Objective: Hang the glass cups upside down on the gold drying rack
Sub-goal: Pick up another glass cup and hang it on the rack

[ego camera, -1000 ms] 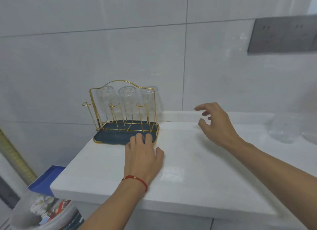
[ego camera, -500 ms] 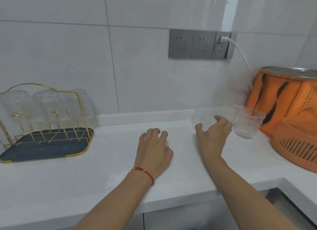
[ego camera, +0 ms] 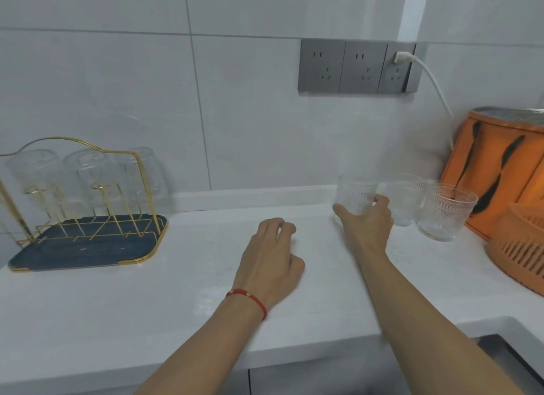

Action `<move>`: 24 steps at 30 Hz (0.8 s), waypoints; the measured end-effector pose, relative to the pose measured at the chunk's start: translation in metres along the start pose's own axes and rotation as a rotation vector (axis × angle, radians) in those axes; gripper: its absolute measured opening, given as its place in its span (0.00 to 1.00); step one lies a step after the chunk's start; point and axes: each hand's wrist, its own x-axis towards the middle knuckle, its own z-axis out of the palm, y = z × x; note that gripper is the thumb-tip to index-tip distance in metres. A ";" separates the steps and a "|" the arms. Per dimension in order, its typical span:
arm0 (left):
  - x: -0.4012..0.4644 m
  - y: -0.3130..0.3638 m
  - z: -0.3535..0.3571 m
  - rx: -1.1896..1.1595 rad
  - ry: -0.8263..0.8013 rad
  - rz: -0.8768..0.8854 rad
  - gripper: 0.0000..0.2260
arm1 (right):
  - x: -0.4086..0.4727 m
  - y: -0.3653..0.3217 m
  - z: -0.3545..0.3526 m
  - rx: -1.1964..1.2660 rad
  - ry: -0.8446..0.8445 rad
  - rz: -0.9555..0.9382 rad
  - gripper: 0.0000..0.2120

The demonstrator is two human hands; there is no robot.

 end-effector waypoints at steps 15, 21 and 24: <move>-0.011 -0.025 -0.067 -0.831 0.350 -0.490 0.25 | -0.092 -0.032 0.014 0.168 -0.622 -0.770 0.41; -0.046 -0.063 -0.112 -0.866 0.283 -0.477 0.20 | -0.137 -0.060 0.032 0.517 -0.971 -0.353 0.18; -0.067 -0.089 -0.136 -0.668 0.173 -0.454 0.22 | -0.156 -0.080 0.044 0.564 -0.964 -0.326 0.16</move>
